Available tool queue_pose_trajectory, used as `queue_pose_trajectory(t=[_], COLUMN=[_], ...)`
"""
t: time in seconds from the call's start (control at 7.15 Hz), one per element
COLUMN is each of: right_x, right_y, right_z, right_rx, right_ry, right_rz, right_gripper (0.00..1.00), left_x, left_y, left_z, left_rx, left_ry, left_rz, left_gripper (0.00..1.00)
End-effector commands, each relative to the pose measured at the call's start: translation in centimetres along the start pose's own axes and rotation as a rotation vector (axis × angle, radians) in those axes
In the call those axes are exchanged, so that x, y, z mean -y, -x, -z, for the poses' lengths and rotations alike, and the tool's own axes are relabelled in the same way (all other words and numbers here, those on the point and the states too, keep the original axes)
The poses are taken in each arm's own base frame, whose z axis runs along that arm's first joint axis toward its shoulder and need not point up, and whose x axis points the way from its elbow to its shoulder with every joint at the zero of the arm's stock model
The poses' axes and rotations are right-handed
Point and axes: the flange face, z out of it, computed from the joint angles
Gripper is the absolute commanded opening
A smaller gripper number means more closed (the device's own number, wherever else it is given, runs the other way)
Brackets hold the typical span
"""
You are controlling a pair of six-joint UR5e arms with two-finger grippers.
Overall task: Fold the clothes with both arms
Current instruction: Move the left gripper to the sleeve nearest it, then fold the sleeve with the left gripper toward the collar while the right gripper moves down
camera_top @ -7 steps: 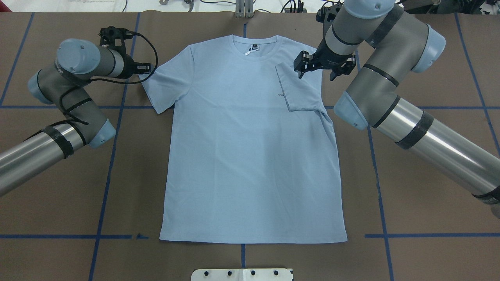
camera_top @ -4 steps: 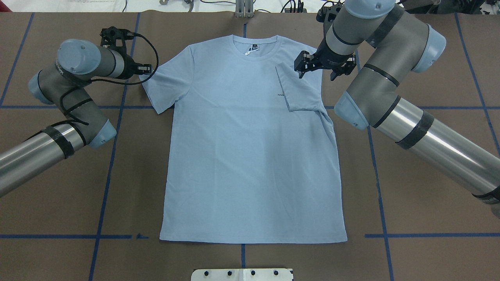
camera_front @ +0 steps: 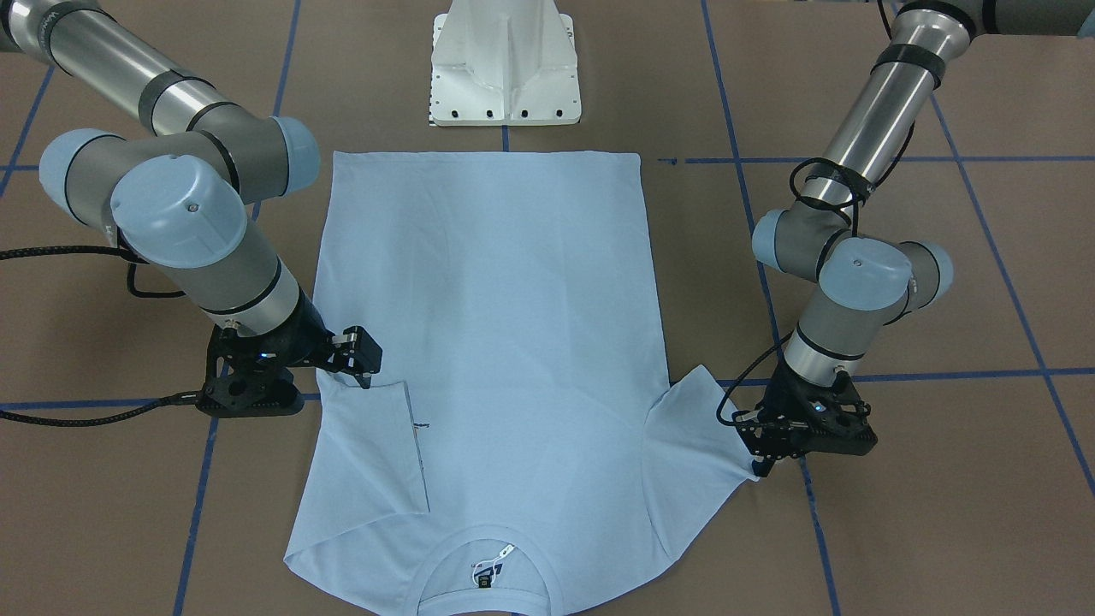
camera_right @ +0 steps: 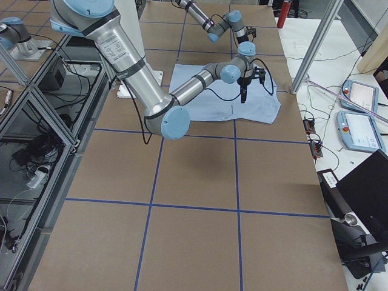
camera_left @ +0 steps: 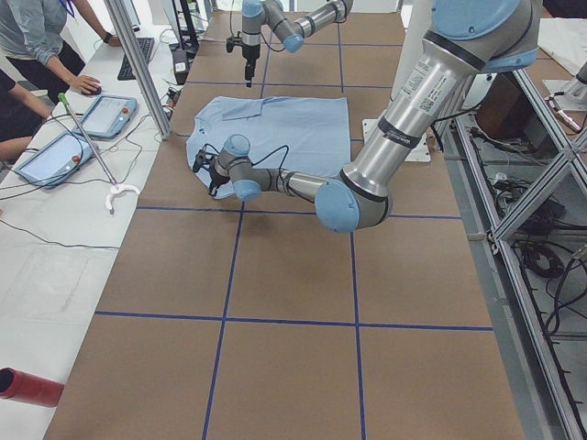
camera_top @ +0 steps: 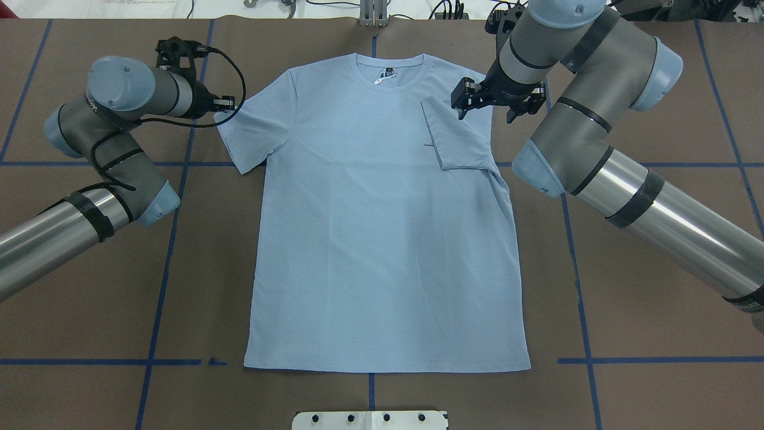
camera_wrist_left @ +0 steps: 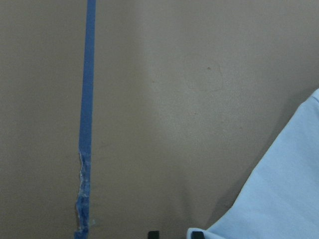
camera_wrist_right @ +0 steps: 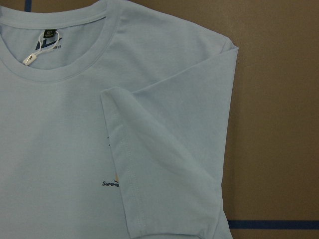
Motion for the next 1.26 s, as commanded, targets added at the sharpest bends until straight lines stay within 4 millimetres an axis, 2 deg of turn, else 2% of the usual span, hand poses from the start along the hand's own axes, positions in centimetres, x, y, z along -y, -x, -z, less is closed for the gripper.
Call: queue_pose_trajectory(t=[0.0,0.14,0.28,0.42,0.56,0.7,0.84,1.12], right_x=[0.2,0.2,0.2,0.3,0.3,0.3,0.2,0.2], right_y=[-0.2,-0.2,-0.3,-0.7,-0.6,-0.6,-0.8,-0.9], right_z=[0.1,0.1,0.0,0.0,0.0,0.0,-0.1,-0.2], right_rx=[-0.002,-0.001,-0.002,-0.005,-0.003,-0.003,-0.006,-0.008], right_ry=[-0.002,-0.003,-0.002,-0.001,-0.002,-0.002,0.000,0.001], right_rz=[0.000,0.001,0.005,0.005,0.004,0.005,0.003,0.000], right_gripper=[1.00,1.00,1.00,1.00,1.00,1.00,1.00,1.00], left_x=[1.1,0.2,-0.6,-0.8,1.0,2.2,3.2,3.5], left_y=[-2.9,-5.5,-10.0,-15.8,-21.7,-24.5,-26.0,-26.2], left_z=[2.4,2.9,2.6,1.4,0.0,-1.4,-1.8,-1.7], left_rx=[0.025,0.041,0.014,0.020,0.050,0.072,0.083,0.080], left_ry=[0.018,0.050,0.065,0.090,0.063,0.059,0.055,0.039], left_rz=[0.021,0.096,0.188,0.222,0.254,0.283,0.285,0.285], left_gripper=[0.00,0.00,0.00,0.00,0.00,0.00,0.00,0.00])
